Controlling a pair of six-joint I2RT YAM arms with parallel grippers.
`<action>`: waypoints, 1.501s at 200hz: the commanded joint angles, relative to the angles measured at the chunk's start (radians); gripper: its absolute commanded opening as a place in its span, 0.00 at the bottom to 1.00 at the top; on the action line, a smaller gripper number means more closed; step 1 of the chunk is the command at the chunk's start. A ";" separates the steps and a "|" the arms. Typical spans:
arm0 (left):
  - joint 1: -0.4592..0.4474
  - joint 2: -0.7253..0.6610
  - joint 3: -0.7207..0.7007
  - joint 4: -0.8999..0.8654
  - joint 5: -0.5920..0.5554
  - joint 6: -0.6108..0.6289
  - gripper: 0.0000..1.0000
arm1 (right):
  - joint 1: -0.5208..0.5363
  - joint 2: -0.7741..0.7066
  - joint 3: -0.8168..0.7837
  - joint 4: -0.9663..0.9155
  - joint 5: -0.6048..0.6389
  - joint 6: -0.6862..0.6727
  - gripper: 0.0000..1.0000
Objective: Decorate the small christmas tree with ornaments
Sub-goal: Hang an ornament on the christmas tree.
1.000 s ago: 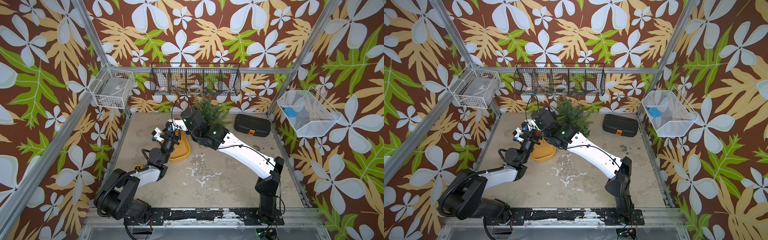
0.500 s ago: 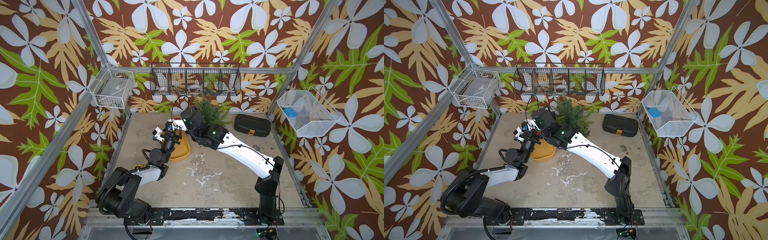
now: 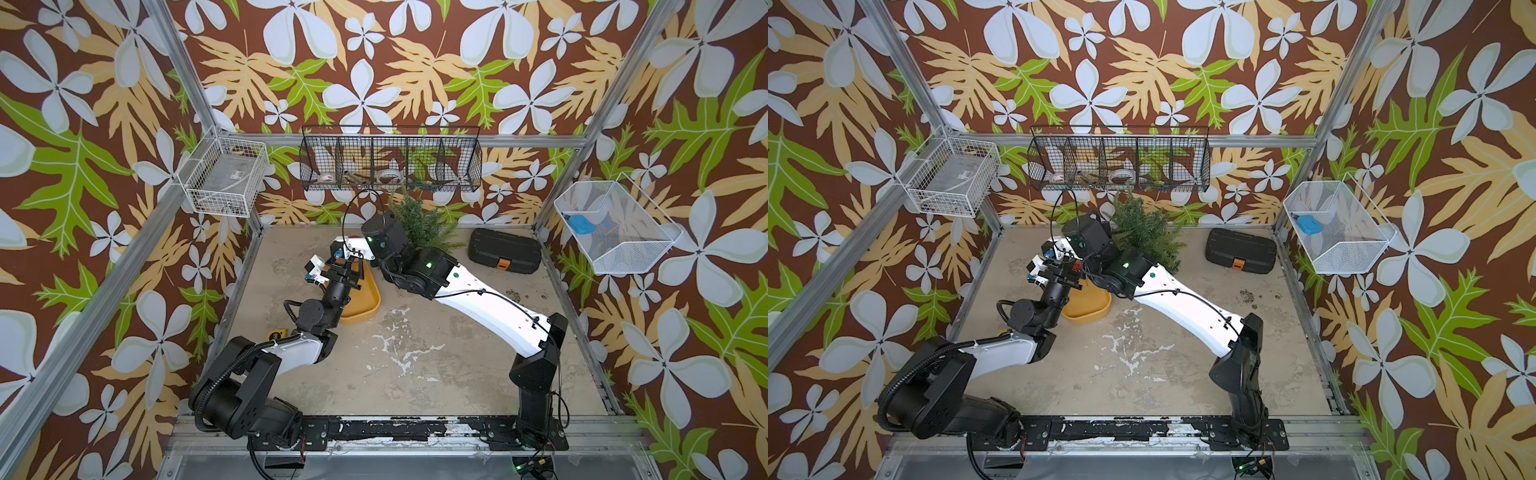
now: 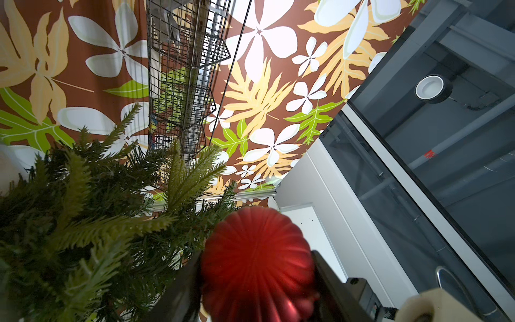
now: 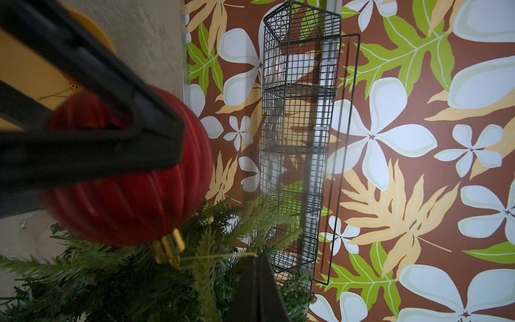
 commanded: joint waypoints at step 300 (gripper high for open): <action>0.016 0.082 0.053 0.089 0.039 -0.045 0.27 | -0.029 0.025 -0.007 0.052 0.047 -0.021 0.00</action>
